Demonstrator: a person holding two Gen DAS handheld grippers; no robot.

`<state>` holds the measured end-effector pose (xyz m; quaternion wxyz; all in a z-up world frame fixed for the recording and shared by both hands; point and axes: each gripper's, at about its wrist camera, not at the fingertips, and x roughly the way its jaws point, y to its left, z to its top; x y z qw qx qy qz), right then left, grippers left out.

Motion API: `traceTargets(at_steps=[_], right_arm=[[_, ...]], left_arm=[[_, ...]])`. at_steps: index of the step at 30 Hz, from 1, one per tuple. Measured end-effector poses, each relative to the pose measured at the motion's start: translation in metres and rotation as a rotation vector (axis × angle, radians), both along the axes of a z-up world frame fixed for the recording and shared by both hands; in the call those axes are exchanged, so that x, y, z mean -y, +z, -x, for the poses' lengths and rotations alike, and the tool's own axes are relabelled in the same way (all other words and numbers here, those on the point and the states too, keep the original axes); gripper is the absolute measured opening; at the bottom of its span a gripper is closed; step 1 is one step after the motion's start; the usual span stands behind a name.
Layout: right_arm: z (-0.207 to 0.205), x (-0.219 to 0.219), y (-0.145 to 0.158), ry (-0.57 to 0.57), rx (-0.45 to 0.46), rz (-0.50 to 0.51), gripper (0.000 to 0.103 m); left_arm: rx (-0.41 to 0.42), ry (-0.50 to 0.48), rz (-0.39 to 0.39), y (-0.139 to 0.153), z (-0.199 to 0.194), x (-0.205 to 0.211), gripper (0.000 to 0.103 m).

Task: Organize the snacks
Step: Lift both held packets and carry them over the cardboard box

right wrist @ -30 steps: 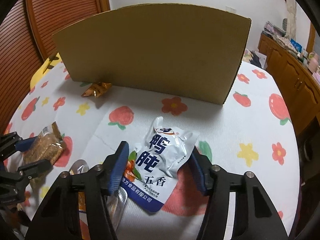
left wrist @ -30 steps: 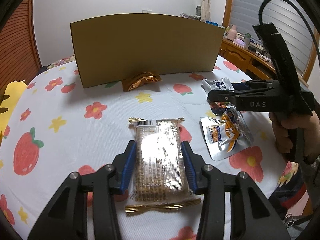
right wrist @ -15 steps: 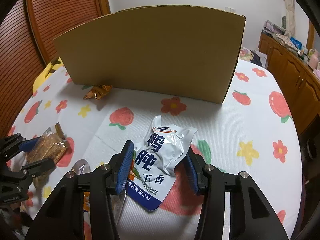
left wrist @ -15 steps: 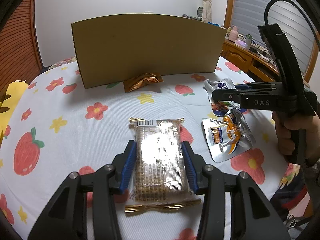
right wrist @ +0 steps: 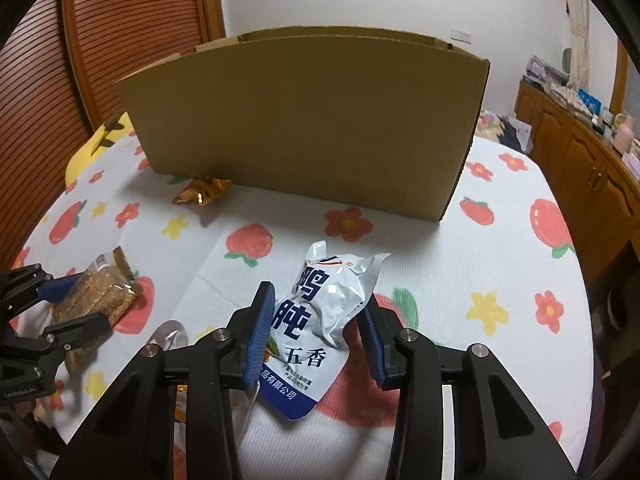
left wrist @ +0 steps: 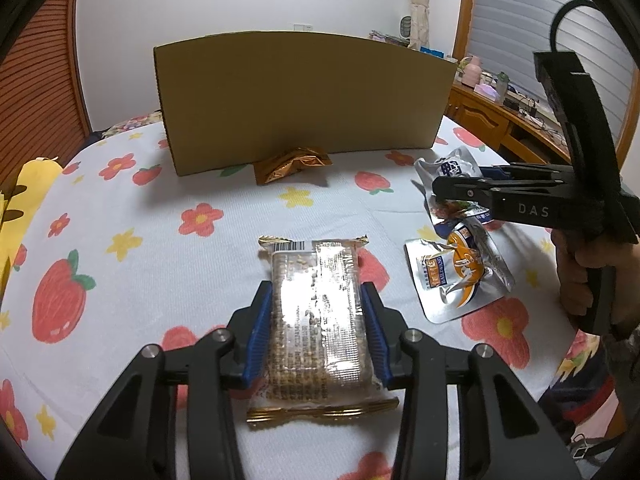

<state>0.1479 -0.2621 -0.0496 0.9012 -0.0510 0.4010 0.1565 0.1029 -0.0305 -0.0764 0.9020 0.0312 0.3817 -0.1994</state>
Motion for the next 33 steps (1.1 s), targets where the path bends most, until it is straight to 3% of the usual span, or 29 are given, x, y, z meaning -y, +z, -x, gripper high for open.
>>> traceTargets(at_steps=[1, 2, 33], right_arm=[[0.001, 0.000, 0.001, 0.003, 0.003, -0.005, 0.038], [0.002, 0.001, 0.001, 0.007, 0.006, -0.013, 0.030], [0.048, 0.025, 0.026, -0.022, 0.097, -0.080, 0.030]], left_arm=[[0.000, 0.002, 0.001, 0.000, 0.000, -0.001, 0.042], [0.001, 0.003, 0.001, 0.001, 0.001, -0.001, 0.042], [0.102, 0.062, 0.033, 0.032, 0.005, -0.018, 0.041]])
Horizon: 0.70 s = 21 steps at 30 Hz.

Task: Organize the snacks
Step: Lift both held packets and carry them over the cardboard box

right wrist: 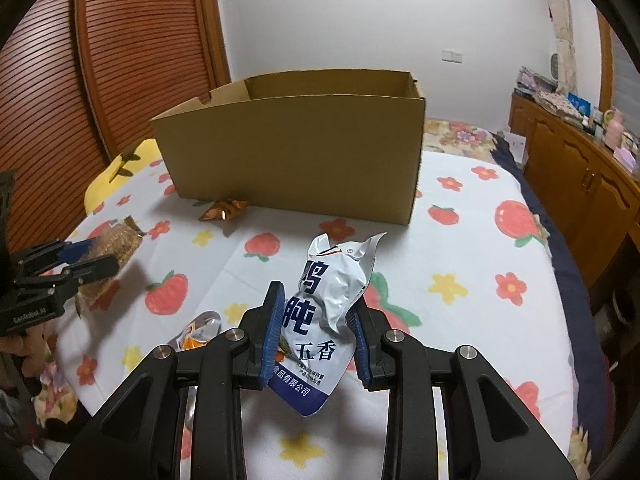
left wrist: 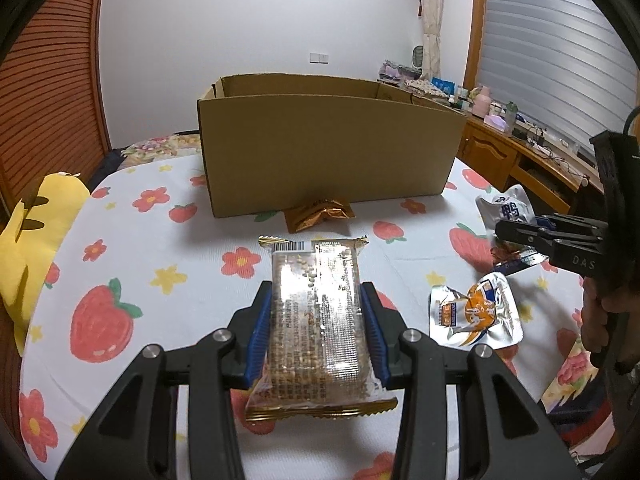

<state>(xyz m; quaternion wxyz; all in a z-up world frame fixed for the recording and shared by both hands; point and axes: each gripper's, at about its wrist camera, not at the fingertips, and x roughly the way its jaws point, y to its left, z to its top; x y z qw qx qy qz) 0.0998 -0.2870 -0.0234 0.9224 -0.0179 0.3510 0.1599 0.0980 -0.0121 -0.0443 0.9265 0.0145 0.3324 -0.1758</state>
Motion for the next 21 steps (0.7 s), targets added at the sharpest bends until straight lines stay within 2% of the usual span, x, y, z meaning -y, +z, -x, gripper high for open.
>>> traceTargets(at_steps=[9, 21], right_arm=[[0.006, 0.016, 0.015, -0.034, 0.040, -0.016, 0.030], [0.003, 0.007, 0.064, 0.009, 0.144, 0.014, 0.030]], left_arm=[[0.038, 0.000, 0.010, 0.014, -0.006, -0.001, 0.041], [0.164, -0.007, -0.010, 0.074, -0.042, -0.002, 0.041]])
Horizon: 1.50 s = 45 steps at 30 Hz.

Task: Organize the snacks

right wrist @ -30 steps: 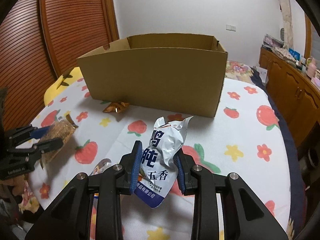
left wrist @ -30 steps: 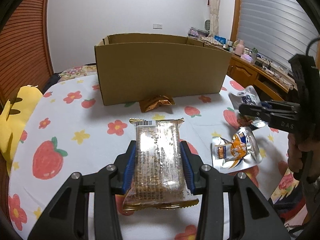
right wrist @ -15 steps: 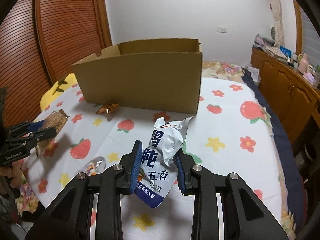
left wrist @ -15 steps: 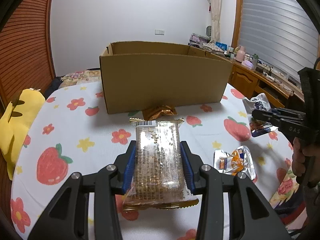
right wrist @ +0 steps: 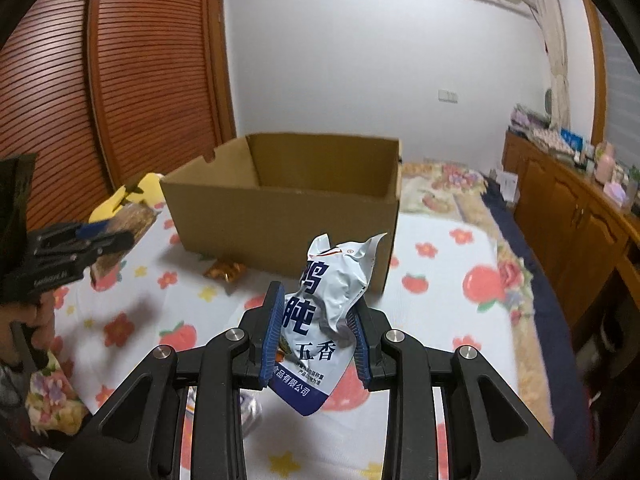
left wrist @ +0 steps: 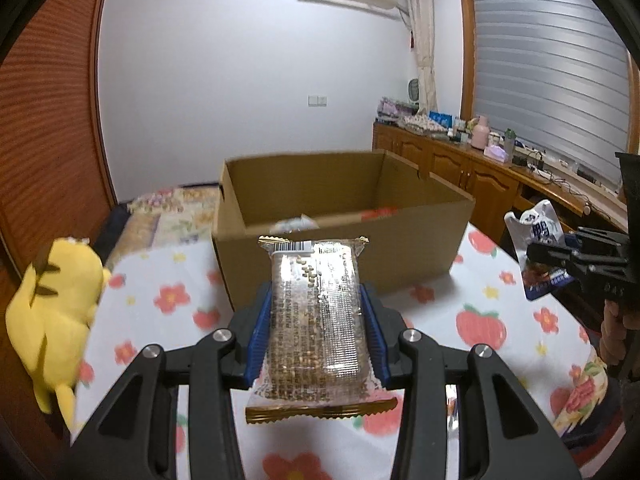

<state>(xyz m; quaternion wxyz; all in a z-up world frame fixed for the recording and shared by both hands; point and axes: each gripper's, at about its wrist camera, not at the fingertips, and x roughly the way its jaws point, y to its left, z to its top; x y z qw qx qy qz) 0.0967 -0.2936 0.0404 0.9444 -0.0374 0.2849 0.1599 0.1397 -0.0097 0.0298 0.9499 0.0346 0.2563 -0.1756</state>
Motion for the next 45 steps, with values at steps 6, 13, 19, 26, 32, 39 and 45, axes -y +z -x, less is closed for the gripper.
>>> traceTargets(at_steps=[6, 13, 19, 26, 32, 39, 45], right_arm=[[-0.012, -0.014, 0.023, 0.033, 0.045, 0.041, 0.030], [-0.040, -0.030, 0.040, 0.069, 0.081, 0.062, 0.030], [-0.074, -0.040, 0.044, 0.088, 0.093, 0.051, 0.030], [-0.115, -0.043, 0.036, 0.097, 0.086, 0.045, 0.030], [-0.145, -0.045, 0.031, 0.099, 0.085, 0.053, 0.030], [-0.170, -0.048, 0.012, 0.096, 0.044, 0.069, 0.030], [-0.175, -0.057, -0.001, 0.105, 0.018, 0.081, 0.030]], left_arm=[[0.032, -0.015, 0.008, 0.023, -0.021, 0.003, 0.041], [0.053, -0.018, 0.024, 0.033, -0.052, 0.009, 0.041], [0.050, -0.023, 0.021, 0.032, -0.085, 0.018, 0.041], [0.027, -0.018, 0.028, 0.018, -0.125, 0.024, 0.041], [0.026, 0.003, 0.045, 0.013, -0.147, 0.020, 0.041], [0.013, -0.001, 0.029, 0.004, -0.160, 0.024, 0.041], [-0.016, -0.003, 0.012, -0.007, -0.164, 0.029, 0.042]])
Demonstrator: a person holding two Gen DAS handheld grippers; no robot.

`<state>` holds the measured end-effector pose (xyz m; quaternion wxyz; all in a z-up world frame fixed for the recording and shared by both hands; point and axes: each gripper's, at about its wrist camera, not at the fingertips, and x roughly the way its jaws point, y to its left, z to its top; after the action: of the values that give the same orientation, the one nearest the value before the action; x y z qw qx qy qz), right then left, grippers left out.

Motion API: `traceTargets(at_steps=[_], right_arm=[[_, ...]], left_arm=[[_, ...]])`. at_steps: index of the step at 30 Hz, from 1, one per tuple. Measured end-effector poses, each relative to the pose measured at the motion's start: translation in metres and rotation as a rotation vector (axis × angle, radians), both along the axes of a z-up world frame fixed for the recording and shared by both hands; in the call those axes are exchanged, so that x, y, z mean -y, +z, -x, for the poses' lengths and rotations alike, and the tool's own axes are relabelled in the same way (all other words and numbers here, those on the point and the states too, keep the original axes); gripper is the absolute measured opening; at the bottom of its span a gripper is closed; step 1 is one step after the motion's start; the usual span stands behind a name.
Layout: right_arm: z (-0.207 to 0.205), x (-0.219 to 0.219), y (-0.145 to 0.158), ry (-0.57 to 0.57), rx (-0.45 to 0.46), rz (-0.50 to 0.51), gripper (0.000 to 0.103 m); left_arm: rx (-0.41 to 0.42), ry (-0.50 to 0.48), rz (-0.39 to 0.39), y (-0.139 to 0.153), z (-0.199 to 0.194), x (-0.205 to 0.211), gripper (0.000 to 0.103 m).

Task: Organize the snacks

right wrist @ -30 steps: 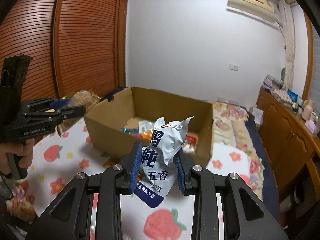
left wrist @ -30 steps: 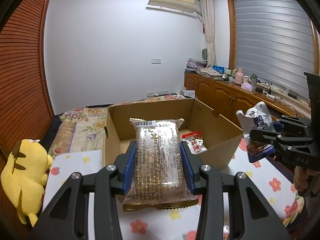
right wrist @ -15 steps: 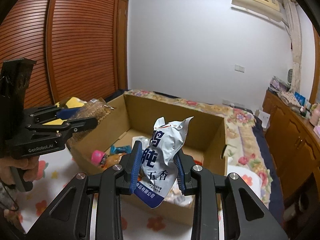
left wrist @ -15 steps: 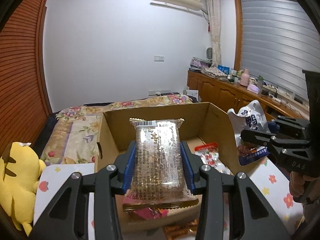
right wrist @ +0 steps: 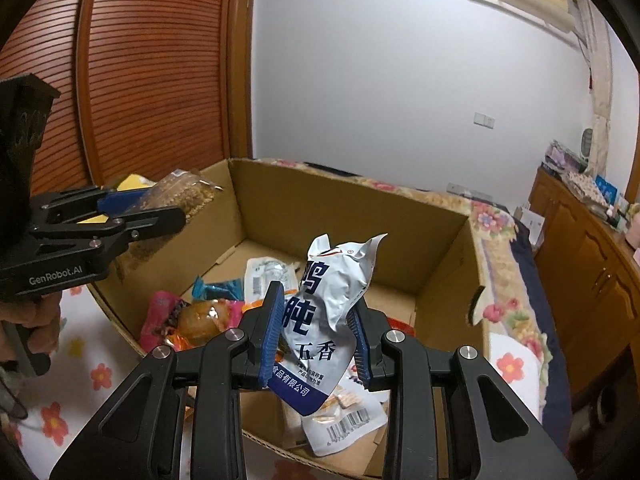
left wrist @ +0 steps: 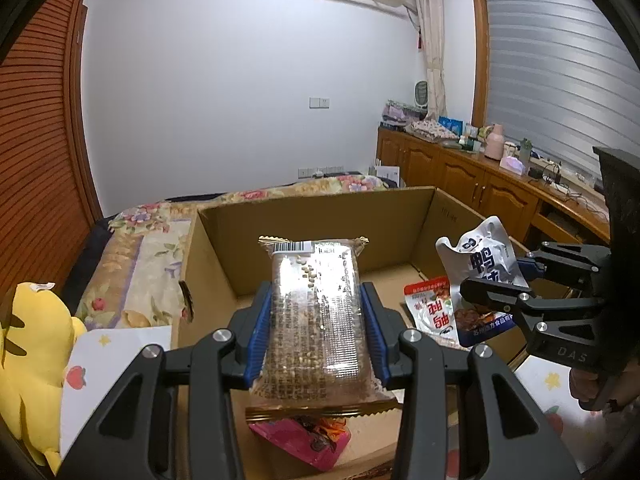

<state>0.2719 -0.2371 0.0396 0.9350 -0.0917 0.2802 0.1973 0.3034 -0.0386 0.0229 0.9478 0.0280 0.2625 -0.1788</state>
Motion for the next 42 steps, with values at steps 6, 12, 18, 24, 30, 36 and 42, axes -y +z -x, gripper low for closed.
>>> traceTargets(at_steps=[6, 12, 18, 24, 30, 36, 42], right_arm=[[-0.004, -0.002, -0.005, 0.002, -0.017, 0.007, 0.030], [-0.007, -0.002, -0.006, 0.005, -0.026, 0.005, 0.030], [-0.011, 0.002, -0.006, 0.011, -0.038, -0.012, 0.031], [-0.010, 0.004, -0.006, 0.014, -0.037, -0.017, 0.031], [0.001, 0.002, 0.000, 0.016, -0.020, -0.019, 0.031], [0.022, 0.003, 0.015, 0.014, 0.006, -0.017, 0.031], [0.046, 0.002, 0.028, 0.010, 0.028, -0.021, 0.031]], left_arm=[[-0.022, -0.002, -0.013, -0.003, -0.003, 0.004, 0.042], [-0.030, -0.003, -0.024, -0.005, -0.005, 0.006, 0.042], [-0.046, -0.002, -0.030, -0.006, -0.009, 0.008, 0.046], [-0.026, -0.003, -0.041, -0.002, -0.003, 0.011, 0.061], [-0.003, -0.002, -0.036, 0.007, 0.011, 0.006, 0.069], [0.028, 0.001, -0.029, 0.021, 0.034, 0.002, 0.078], [0.062, 0.007, -0.039, 0.035, 0.060, -0.002, 0.083]])
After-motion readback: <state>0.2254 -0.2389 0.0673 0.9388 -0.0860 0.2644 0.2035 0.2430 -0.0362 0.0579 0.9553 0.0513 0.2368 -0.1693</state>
